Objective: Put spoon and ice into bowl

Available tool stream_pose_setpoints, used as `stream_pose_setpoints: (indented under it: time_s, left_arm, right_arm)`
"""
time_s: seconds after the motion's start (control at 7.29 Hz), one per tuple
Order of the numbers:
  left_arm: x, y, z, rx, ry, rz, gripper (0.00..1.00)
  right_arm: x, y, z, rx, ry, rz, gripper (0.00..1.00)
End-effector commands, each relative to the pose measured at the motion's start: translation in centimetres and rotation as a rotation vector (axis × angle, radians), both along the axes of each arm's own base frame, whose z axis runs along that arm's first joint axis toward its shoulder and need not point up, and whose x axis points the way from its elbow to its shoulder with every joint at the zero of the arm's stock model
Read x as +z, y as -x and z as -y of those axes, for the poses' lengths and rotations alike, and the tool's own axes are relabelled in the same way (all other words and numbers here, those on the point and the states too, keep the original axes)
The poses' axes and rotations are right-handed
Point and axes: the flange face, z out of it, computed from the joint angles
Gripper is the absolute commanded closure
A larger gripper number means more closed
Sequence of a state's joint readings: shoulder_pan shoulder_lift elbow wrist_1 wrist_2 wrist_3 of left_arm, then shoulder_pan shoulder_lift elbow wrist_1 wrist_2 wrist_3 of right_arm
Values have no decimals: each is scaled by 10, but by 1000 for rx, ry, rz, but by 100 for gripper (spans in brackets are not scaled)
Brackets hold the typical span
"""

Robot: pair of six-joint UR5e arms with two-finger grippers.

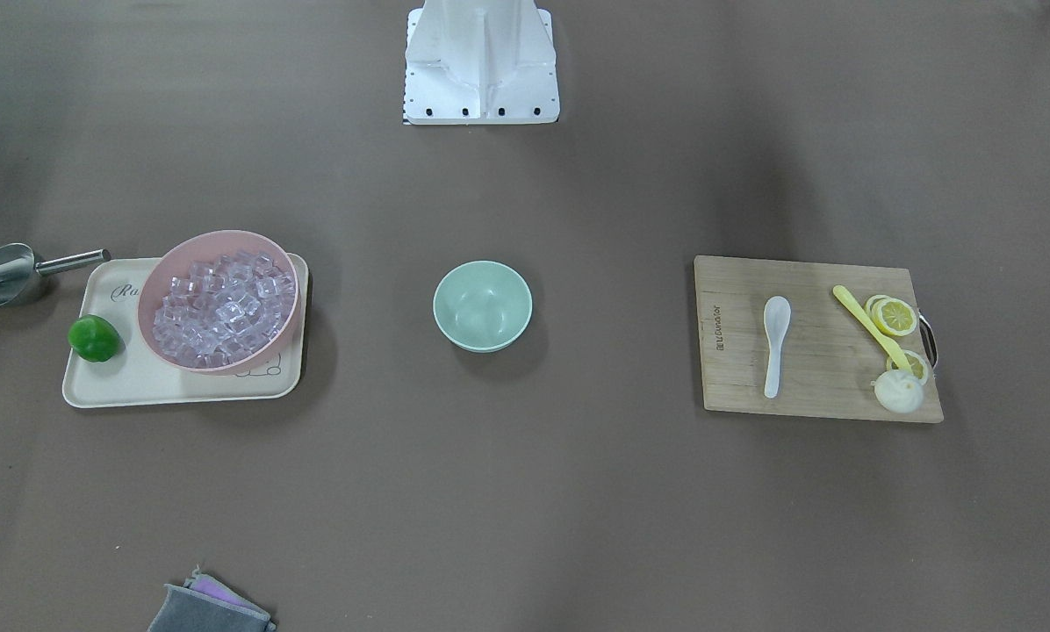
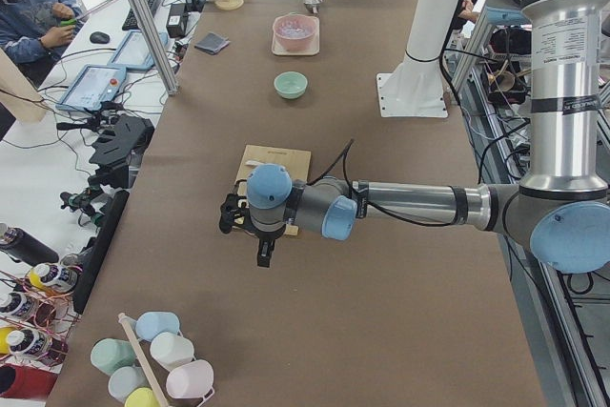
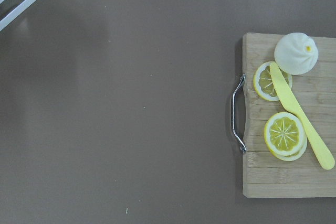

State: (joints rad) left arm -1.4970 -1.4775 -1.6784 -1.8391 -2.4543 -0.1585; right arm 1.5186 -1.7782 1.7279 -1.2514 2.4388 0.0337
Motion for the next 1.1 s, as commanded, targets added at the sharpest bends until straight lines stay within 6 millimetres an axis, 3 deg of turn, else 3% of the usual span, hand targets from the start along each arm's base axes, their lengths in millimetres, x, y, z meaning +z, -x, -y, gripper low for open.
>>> stream_pose_setpoints:
  time_s: [0.0, 0.41, 0.55, 0.82, 0.96]
  left_arm:
    - [-6, -3, 4, 7, -45, -5, 2]
    - [-14, -10, 8, 15, -81, -10, 2]
    - [-26, -33, 17, 51, -101, -10, 2]
    - [-67, -76, 51, 38, -104, -5, 4]
    - [-86, -105, 64, 58, -124, 4, 6]
  right_arm:
    - [-10, 3, 3, -11, -17, 32, 0]
    - [-40, 7, 5, 11, -34, 45, 0]
    - [-60, 23, 7, 11, -22, 55, 1]
    - [-108, 62, 5, -20, -34, 76, 2]
    - [-135, 89, 8, -21, -13, 92, 5]
